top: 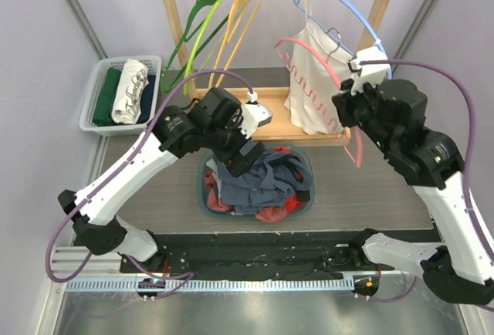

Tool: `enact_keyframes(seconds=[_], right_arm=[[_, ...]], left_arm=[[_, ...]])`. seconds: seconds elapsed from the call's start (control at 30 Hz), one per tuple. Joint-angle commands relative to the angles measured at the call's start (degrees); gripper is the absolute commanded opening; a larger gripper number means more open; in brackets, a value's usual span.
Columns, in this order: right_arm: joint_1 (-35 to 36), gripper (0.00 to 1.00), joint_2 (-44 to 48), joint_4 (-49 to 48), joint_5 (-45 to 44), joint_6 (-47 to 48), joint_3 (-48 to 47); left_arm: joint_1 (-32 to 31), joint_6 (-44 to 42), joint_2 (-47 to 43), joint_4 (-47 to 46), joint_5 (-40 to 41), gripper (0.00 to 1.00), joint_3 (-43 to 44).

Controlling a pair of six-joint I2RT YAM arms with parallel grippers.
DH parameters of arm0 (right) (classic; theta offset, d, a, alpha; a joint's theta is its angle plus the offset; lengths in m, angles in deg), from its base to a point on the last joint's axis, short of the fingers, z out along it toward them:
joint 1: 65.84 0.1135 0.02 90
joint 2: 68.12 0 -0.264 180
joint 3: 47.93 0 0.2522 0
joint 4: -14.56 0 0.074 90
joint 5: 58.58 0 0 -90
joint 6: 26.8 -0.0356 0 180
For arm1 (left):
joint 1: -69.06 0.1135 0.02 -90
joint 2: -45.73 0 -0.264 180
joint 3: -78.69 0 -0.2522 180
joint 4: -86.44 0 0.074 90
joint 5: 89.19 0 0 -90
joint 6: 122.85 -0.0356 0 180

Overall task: Remove the tank top from the hanger
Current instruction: Place the tank top in the bin, then place the hanger at the clothesline.

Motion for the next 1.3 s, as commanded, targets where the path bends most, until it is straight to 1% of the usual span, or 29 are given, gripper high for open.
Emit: enact_keyframes(seconds=[0.0, 0.07, 0.1, 0.17, 0.23, 0.3, 0.33, 0.47, 0.5, 0.6, 0.8, 0.9, 1.0, 1.17, 1.27], right_arm=[[0.27, 0.01, -6.82, -11.36, 0.43, 3.28, -4.91], [0.27, 0.01, -10.00, -12.78, 0.17, 4.85, -7.98], [0.19, 0.01, -13.58, -13.65, -0.10, 5.21, -10.95], [0.27, 0.01, -17.02, -14.80, -0.63, 6.35, -13.96], [0.27, 0.01, -21.67, -14.81, -1.59, 7.05, -19.05], [0.27, 0.01, -24.41, -14.46, -2.38, 7.67, -24.05], [0.27, 0.01, -26.95, -14.28, -2.91, 8.11, -25.56], [0.71, 0.01, -32.14, -12.96, -7.11, 11.35, -32.15], [0.97, 0.01, -32.86, -12.79, -8.00, 11.89, -34.51], [2.38, 0.01, -35.14, -12.61, -10.64, 13.73, -37.25], [6.51, 0.01, -37.96, -13.31, -13.98, 16.63, -39.72], [6.95, 0.01, -39.88, -13.31, -15.56, 18.39, -42.26], [7.04, 0.01, -39.98, -13.31, -15.22, 17.96, -42.89], [7.13, 0.01, -38.49, -10.86, -13.99, 15.76, -41.84], [7.04, 0.01, -35.68, -12.16, -14.51, 16.11, -37.54]], left_arm=[[-0.23, -2.07, -4.52, 1.69, 1.00, 1.00, 4.36], [-0.23, -3.47, -6.54, 1.69, 3.12, 1.00, 5.33], [-0.23, -4.52, -7.16, 1.95, 4.60, 1.00, 6.21], [-0.15, -8.30, -8.65, 2.48, 6.19, 1.00, 7.35], [-0.15, -11.02, -9.71, 2.83, 6.46, 1.00, 7.97], [-0.06, -13.93, -11.82, 2.65, 6.82, 1.00, 8.58], [0.29, -14.54, -12.26, 2.92, 6.90, 1.00, 9.11], [0.73, -15.95, -13.67, 4.58, 5.50, 1.00, 12.27], [0.82, -16.04, -14.02, 4.94, 5.32, 1.00, 12.54], [1.17, -16.04, -14.72, 5.12, 5.32, 1.00, 12.55], [2.14, -15.78, -16.39, 4.85, 5.32, 1.00, 10.17], [2.58, -15.61, -17.09, 4.68, 5.32, 1.00, 9.56], [3.02, -15.61, -17.88, 4.50, 5.32, 1.00, 9.03], [3.81, -15.52, -18.33, 3.97, 5.50, 1.00, 7.89], [3.90, -15.69, -18.33, 3.80, 6.03, 1.00, 7.45]])
